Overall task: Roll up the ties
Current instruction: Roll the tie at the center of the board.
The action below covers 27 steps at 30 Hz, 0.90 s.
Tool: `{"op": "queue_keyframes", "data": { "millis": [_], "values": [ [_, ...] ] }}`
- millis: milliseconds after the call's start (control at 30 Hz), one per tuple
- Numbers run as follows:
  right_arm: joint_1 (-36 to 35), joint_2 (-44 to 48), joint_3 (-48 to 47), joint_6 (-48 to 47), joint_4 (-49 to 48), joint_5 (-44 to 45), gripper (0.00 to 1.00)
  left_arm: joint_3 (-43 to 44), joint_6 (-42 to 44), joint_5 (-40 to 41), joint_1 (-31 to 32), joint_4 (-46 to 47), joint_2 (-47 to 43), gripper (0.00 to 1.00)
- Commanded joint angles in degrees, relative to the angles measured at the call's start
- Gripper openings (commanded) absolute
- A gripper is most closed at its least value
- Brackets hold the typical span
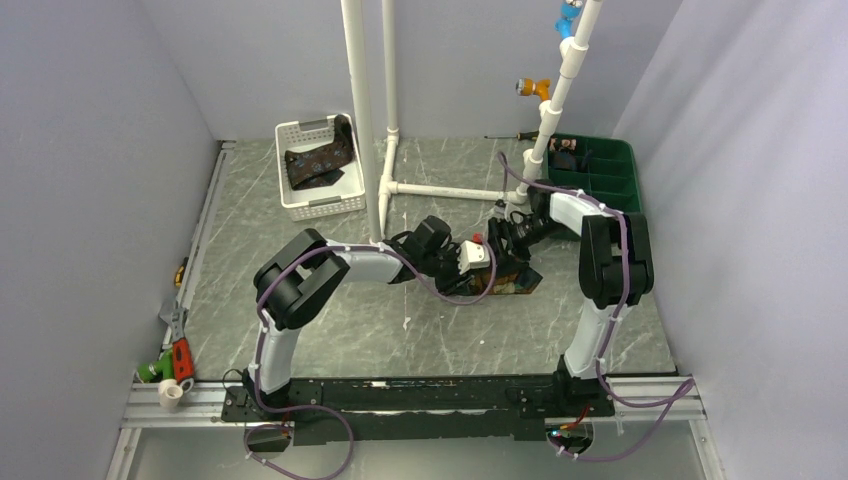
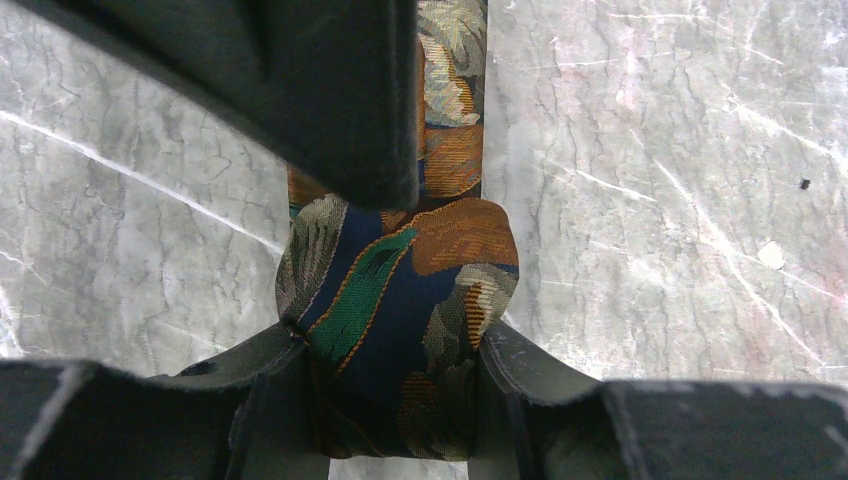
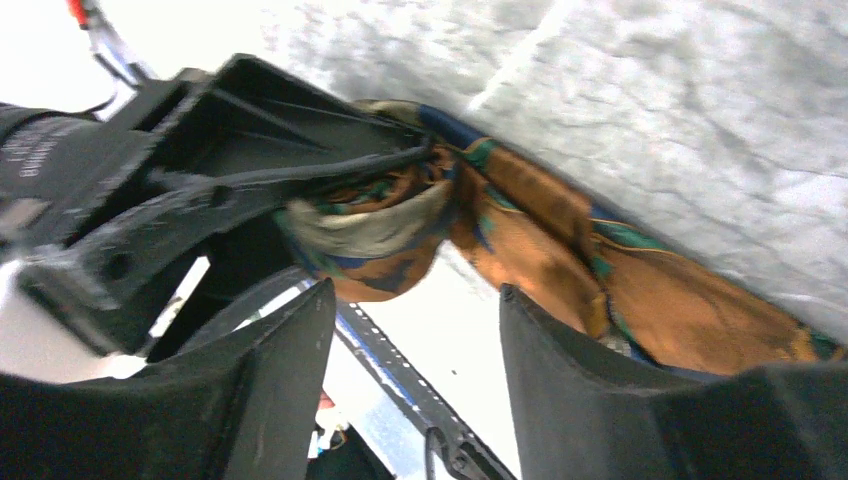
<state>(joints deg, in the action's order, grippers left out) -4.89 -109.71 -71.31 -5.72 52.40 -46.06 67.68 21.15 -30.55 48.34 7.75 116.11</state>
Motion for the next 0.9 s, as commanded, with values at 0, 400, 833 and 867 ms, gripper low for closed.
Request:
{"op": "queue_keyframes", "data": {
  "millis": [0, 400, 833, 867],
  "values": [
    [-1.61, 1.29, -0.49, 0.88, -0.86, -8.66, 0.67, -0.38, 1.53, 5.50, 0.20, -13.22, 3.02, 0.17],
    [-3.35, -5.03, 1.47, -0.87, -1.91, 3.71, 0.00, 1.03, 1.88, 1.93, -0.22, -13.95, 2.43, 0.40],
    [-1.55, -4.92, 0.99, -0.88, -5.06, 24.31, 0.00, 4.54, -2.31, -8.79, -1.25, 2.83, 0.17, 0.76],
    [-1.53, -5.04, 0.85, -0.78, -5.30, 25.36, 0.00, 5.22, -2.51, -8.97, -1.14, 3.31, 0.69, 0.77]
  ]
}}
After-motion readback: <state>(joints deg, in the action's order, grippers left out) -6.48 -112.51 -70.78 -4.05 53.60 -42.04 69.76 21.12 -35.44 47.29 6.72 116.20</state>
